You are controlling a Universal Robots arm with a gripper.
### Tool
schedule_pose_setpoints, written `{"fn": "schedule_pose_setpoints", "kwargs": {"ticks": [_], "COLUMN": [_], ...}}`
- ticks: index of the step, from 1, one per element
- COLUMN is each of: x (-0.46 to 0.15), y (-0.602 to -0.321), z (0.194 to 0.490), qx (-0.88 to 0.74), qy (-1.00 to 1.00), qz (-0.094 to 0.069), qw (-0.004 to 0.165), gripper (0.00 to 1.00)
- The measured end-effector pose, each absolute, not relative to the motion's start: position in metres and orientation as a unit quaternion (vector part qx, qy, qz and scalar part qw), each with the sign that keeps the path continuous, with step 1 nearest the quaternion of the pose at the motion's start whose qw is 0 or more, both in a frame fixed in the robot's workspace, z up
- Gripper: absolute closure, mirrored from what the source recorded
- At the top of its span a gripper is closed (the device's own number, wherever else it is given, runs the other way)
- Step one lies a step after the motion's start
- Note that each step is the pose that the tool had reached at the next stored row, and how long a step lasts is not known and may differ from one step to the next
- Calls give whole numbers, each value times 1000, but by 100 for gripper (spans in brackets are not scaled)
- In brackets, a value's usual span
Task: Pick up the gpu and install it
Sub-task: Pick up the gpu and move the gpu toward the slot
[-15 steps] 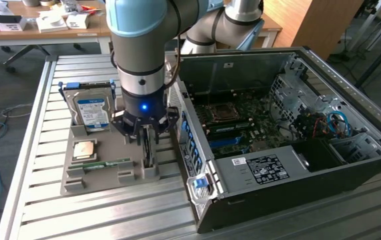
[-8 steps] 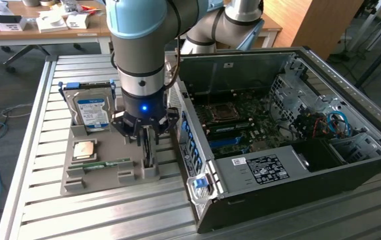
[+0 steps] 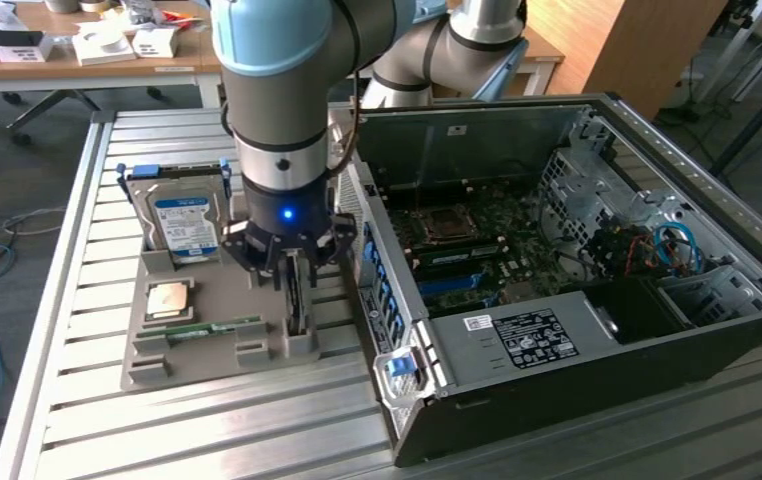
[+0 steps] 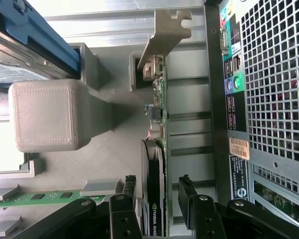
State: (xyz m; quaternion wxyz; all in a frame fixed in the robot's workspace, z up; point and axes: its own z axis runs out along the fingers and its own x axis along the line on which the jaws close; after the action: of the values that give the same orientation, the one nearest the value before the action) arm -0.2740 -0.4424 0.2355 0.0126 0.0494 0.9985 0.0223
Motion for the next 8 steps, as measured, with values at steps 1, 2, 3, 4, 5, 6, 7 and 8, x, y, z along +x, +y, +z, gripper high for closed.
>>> {"fn": "schedule_pose_setpoints", "kwargs": {"ticks": [1,2,3,4,5,6,7,8], "x": [-274,-274,-274,-274,-274,-274,-274,-274], "y": [-442,-441,-441,-441,-441,-441,-441,-441], "z": [235,235,235,235,235,235,235,235], "qx": [49,49,49,49,49,49,49,49], "qy": [998,998,998,998,998,998,998,998], "qz": [22,22,22,22,22,22,22,22], "qw": [13,12,13,13,13,13,12,12], "gripper": [53,53,53,53,53,53,53,53]}}
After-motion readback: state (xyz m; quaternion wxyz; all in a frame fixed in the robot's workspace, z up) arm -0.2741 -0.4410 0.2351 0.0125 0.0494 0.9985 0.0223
